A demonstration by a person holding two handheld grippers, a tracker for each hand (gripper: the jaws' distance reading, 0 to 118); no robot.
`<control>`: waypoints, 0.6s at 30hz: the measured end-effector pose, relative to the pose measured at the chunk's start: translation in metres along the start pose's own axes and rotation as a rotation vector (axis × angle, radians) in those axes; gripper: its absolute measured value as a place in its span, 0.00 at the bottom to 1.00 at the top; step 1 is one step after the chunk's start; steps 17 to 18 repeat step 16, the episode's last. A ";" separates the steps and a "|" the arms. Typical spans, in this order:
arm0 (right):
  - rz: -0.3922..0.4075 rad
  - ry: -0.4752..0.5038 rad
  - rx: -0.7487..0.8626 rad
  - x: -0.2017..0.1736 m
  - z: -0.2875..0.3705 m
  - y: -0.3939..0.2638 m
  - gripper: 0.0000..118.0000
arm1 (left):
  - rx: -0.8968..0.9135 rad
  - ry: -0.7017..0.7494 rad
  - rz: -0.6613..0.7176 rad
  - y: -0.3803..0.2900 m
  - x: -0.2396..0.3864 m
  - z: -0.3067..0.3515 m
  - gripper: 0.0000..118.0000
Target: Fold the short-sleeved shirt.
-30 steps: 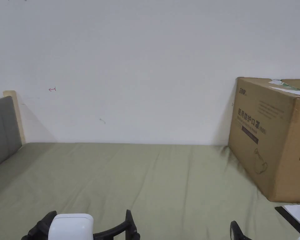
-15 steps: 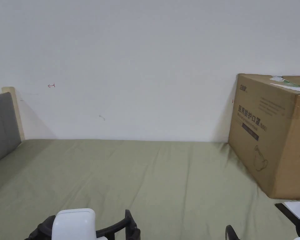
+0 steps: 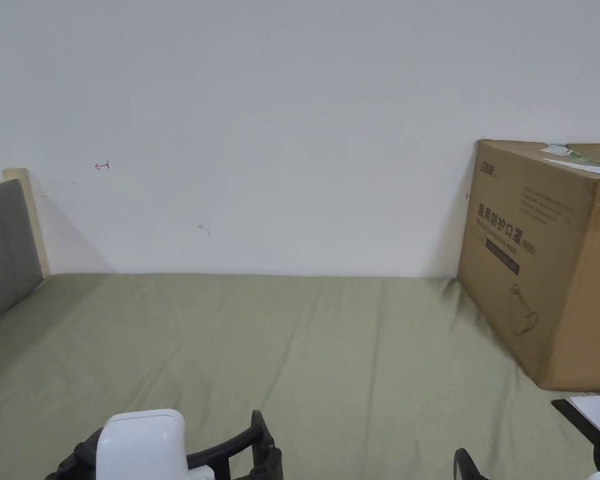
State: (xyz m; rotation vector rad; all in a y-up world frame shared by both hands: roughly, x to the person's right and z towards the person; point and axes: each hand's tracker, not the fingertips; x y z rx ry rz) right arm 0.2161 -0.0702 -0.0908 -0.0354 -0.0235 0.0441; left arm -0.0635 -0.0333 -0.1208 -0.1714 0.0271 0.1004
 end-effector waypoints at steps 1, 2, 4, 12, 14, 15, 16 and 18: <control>0.000 0.000 0.000 0.000 0.000 0.000 1.00 | 0.000 0.002 -0.001 0.000 0.000 0.000 1.00; 0.000 -0.001 -0.001 0.000 0.000 0.000 1.00 | 0.000 0.002 -0.003 0.000 -0.001 0.000 1.00; 0.000 0.000 -0.001 0.000 -0.001 0.000 1.00 | 0.002 0.001 -0.003 -0.001 -0.001 0.000 1.00; 0.001 0.005 -0.008 -0.002 -0.001 0.001 1.00 | -0.019 0.035 0.000 -0.003 -0.002 0.000 0.99; 0.003 0.009 -0.008 -0.002 0.000 0.001 1.00 | -0.019 0.057 -0.012 -0.004 0.000 -0.003 0.99; 0.005 0.009 -0.008 -0.003 0.000 0.001 1.00 | -0.021 0.053 -0.008 -0.004 -0.001 -0.003 1.00; 0.007 0.010 -0.007 -0.003 0.000 0.001 1.00 | -0.015 0.026 0.017 -0.005 -0.004 -0.002 1.00; 0.007 0.010 -0.007 -0.003 0.000 0.001 1.00 | -0.015 0.026 0.017 -0.005 -0.004 -0.002 1.00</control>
